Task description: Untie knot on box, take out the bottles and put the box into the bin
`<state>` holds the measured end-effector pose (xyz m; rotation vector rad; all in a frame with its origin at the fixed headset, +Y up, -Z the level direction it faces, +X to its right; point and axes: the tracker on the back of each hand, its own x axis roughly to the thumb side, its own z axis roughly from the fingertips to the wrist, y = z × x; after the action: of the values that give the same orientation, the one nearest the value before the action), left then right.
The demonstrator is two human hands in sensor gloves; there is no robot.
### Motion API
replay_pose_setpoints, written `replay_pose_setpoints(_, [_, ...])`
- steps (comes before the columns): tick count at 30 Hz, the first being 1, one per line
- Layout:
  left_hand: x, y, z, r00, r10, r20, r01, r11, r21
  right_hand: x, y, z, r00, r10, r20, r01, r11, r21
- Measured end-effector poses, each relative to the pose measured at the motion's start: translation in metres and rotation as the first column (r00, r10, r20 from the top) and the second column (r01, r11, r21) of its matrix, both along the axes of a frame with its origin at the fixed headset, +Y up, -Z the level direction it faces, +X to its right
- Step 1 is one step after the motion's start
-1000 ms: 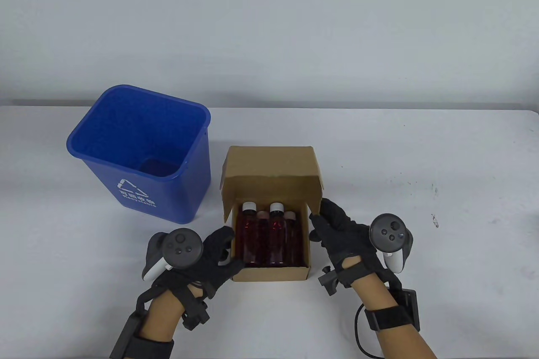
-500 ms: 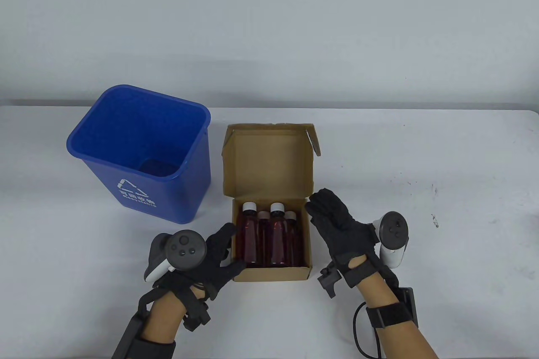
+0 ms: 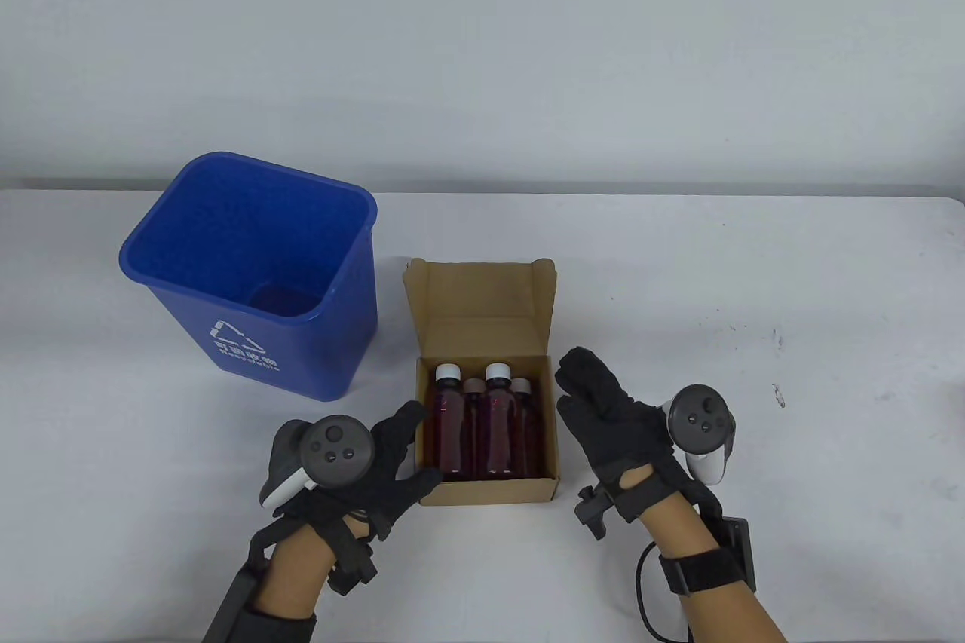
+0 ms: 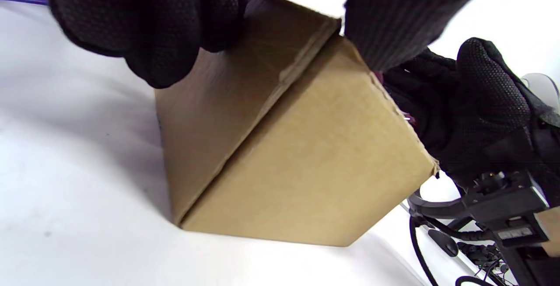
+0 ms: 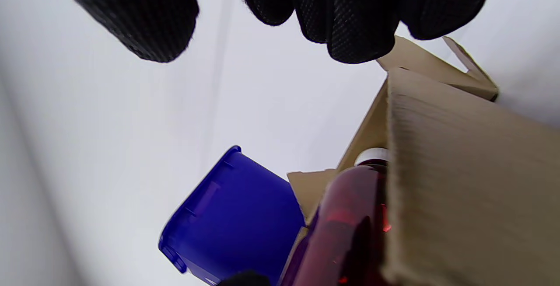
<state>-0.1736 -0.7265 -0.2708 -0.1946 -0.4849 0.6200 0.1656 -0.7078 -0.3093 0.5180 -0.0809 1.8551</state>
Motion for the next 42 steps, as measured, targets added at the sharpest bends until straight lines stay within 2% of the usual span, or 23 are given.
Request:
replay_pose_setpoints(9, [0.0,0.002,0.002,0.999,-0.033,-0.013,0.034,0.999,0.031,-0.017,0.017,0.02,0.98,0.196,0.021,-0.197,0.976,0.095])
replay_pose_setpoints(13, [0.0,0.005,0.004,0.998,-0.051,-0.026,0.052,0.997,0.052,-0.031,0.027,0.026,0.932,0.357,0.065,-0.363,0.922,0.134])
replay_pose_setpoints(18, [0.001,0.007,0.006,0.997,-0.066,-0.038,0.069,0.995,0.075,-0.05,0.043,0.028,0.844,0.527,0.1,-0.535,0.838,0.103])
replay_pose_setpoints(22, [0.004,0.009,0.009,0.995,-0.087,-0.04,0.09,0.992,0.09,-0.074,0.063,0.025,0.737,0.67,0.09,-0.675,0.736,0.043])
replay_pose_setpoints(26, [0.008,0.009,0.011,0.993,-0.11,-0.042,0.114,0.989,0.098,-0.099,0.075,0.019,0.621,0.783,0.016,-0.783,0.621,-0.04])
replay_pose_setpoints(29, [0.009,0.009,0.011,0.992,-0.119,-0.043,0.123,0.987,0.1,-0.116,0.077,0.01,0.533,0.846,-0.034,-0.84,0.524,-0.139])
replay_pose_setpoints(34, [0.009,0.01,0.012,0.992,-0.119,-0.045,0.123,0.987,0.104,-0.131,0.072,-0.003,0.431,0.898,-0.09,-0.877,0.394,-0.274])
replay_pose_setpoints(35, [0.009,0.01,0.012,0.992,-0.12,-0.046,0.124,0.987,0.105,-0.135,0.069,-0.008,0.399,0.911,-0.105,-0.881,0.349,-0.318])
replay_pose_setpoints(39, [0.01,0.011,0.012,0.991,-0.124,-0.047,0.129,0.986,0.108,-0.138,0.061,-0.017,0.365,0.92,-0.146,-0.866,0.277,-0.417])
replay_pose_setpoints(42, [0.01,0.011,0.013,0.991,-0.126,-0.048,0.13,0.986,0.108,-0.141,0.059,-0.02,0.356,0.925,-0.134,-0.841,0.254,-0.478])
